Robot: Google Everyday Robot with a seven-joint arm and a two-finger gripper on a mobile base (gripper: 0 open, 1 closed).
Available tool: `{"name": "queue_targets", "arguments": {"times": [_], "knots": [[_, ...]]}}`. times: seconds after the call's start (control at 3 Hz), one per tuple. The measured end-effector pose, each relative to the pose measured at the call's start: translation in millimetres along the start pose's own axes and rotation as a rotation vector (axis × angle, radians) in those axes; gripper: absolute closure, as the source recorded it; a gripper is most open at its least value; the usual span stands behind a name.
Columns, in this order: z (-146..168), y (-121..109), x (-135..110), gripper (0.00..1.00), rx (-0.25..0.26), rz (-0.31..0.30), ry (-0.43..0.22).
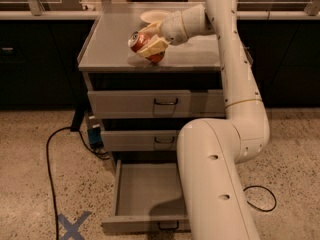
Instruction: Pick coke can from bottom drawer and place on counter
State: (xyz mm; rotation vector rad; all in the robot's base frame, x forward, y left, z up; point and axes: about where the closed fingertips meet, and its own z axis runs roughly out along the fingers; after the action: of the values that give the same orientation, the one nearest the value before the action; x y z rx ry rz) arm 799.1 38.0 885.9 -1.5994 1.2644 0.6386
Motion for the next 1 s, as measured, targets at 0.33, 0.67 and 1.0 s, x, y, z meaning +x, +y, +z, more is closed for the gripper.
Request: {"name": "queue_targets", "arguments": {"times": [0.33,0.67,1.0], "knots": [[0.0,0.0,0.0,1.00,0.000,0.000,0.000],[-1.2,-11.9,9.4,1.00,0.049,0.005,0.020],[0.2,-38.0,37.8,1.00,0.152,0.033,0.095]]}}
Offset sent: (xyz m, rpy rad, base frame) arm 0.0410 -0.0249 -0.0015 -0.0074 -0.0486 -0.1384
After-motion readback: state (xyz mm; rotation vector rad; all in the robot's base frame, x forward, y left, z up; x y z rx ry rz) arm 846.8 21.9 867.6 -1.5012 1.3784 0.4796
